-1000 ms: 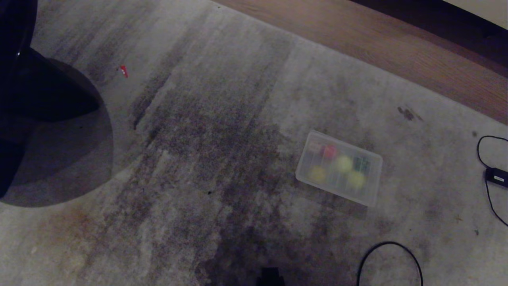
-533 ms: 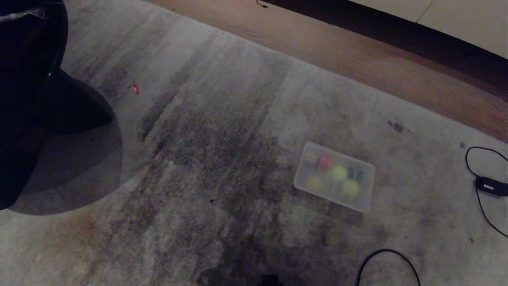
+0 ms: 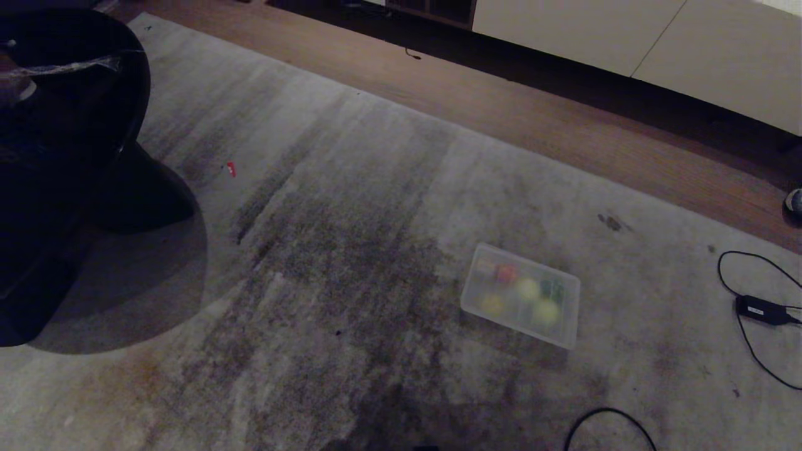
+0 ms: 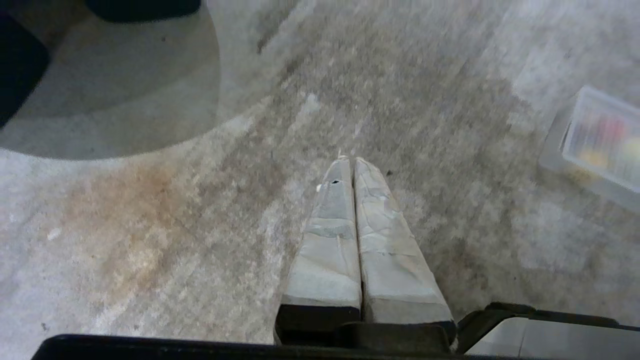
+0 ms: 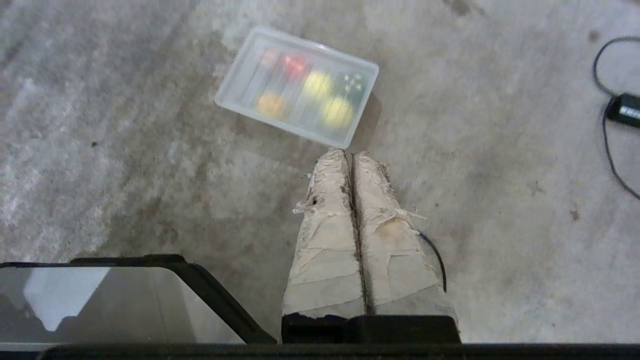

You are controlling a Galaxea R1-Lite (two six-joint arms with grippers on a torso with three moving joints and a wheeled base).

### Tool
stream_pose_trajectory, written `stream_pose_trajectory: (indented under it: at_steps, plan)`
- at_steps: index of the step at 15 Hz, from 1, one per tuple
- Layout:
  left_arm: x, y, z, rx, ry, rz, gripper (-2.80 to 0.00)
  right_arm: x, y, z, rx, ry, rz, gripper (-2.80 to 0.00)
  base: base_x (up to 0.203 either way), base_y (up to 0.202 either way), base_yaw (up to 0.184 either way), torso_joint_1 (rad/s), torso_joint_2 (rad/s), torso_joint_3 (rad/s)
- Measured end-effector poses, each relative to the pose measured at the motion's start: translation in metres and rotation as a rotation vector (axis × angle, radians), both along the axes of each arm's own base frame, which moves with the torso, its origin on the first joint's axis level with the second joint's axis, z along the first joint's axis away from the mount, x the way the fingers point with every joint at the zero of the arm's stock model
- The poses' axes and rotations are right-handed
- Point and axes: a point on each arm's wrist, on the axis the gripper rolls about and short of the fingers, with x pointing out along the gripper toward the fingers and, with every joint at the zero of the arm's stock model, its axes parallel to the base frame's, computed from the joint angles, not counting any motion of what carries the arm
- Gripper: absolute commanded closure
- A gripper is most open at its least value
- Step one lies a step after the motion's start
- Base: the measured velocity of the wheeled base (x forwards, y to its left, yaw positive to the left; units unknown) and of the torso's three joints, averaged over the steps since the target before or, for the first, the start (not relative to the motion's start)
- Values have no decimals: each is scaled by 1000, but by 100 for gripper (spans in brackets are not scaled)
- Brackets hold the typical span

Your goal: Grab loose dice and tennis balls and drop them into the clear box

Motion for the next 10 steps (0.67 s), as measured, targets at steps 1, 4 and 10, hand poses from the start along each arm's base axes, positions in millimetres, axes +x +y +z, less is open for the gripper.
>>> stream_pose_trajectory:
  at_steps: [1,4,10]
  plan:
    - [0,0,0,1,0,0,0,0,0,0,0,0,0,0,0,0,0,1,2,193]
    - [0,0,0,-1,0,0,0,0,0,0,1,0,0,0,0,0,0,1,5,203]
    - [0,0,0,0,0,0,0,0,0,0,1,0,0,0,0,0,0,1,0,203]
